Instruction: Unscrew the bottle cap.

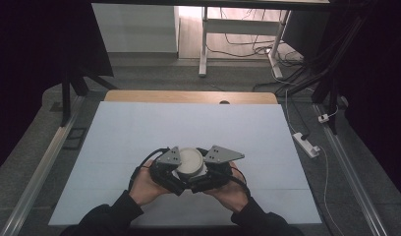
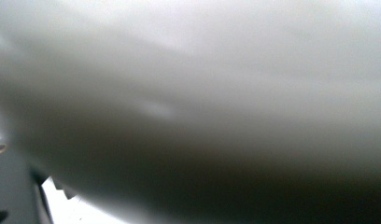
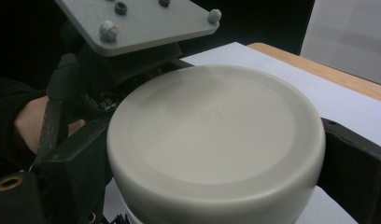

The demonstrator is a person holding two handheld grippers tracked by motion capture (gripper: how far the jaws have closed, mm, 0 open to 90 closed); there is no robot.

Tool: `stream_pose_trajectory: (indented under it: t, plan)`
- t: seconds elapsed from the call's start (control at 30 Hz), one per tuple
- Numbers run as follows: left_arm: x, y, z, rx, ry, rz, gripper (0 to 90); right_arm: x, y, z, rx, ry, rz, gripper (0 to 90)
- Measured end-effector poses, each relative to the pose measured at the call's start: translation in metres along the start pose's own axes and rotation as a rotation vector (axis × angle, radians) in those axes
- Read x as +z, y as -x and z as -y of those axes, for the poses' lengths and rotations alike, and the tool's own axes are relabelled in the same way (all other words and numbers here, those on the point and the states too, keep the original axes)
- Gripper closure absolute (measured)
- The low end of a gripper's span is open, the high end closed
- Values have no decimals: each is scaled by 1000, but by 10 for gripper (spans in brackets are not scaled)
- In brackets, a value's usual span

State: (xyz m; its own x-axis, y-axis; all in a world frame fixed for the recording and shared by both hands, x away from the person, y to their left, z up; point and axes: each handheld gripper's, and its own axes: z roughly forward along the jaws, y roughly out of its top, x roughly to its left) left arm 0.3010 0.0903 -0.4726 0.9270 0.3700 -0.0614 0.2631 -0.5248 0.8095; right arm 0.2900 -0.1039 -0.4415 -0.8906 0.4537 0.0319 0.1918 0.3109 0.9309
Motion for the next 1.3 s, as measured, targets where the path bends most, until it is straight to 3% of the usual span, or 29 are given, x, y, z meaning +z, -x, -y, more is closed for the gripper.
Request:
stream_pose_trajectory:
  t: [0.57, 0.7, 0.9, 1.03, 1.17, 1.3]
  plan:
    - [-1, -2, 2, 33, -2, 33, 73, -4, 5, 2, -10, 1, -52, 74]
    - [-1, -3, 3, 31, 9, 50, 73, -6, 5, 3, -15, 7, -66, 76]
    - [-2, -6, 5, 41, 27, 108, 73, -8, 8, 3, -18, 12, -107, 79]
    - [-1, -6, 4, 27, 33, 104, 73, -8, 9, 3, -15, 20, -117, 77]
    - [0, -4, 2, 21, 4, 30, 73, -4, 4, 3, -15, 18, -42, 67]
    - [1, -2, 1, 10, -6, -6, 73, 2, 1, 1, -12, 5, 6, 58]
